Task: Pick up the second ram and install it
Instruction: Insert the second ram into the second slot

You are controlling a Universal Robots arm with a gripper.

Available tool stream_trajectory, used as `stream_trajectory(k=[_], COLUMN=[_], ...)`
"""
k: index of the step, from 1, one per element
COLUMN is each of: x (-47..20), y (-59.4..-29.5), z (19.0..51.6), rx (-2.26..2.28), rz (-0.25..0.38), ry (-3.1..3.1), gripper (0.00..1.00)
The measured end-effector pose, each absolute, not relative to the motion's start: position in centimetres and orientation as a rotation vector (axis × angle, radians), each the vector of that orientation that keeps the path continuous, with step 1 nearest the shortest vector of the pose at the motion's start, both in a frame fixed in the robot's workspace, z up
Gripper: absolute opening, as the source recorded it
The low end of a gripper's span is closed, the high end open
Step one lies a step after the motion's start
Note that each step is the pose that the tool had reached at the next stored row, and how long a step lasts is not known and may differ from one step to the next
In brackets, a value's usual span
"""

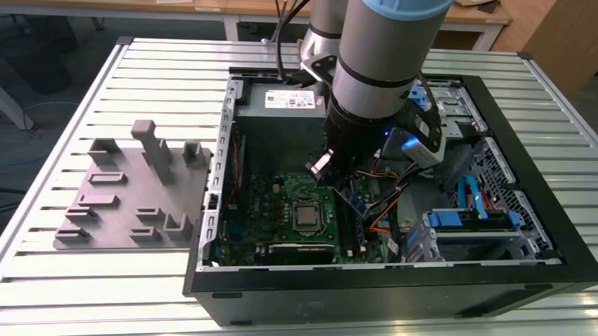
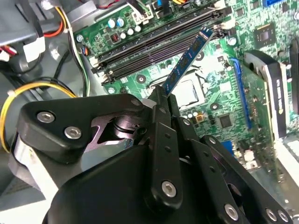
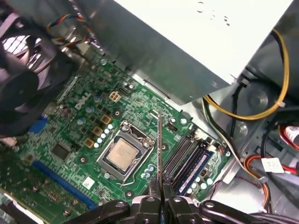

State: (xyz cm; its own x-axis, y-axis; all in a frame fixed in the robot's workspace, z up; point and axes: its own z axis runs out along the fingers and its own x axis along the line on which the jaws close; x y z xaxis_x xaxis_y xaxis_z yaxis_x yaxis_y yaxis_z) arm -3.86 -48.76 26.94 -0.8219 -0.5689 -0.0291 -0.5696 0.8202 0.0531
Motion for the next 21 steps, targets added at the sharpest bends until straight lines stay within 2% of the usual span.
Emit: stream_trajectory(k=[21], x=[-3.86], y=[-48.76], z=[26.87], rx=[-0.512], rz=[0.089], ry=[3.078], gripper=[0.11])
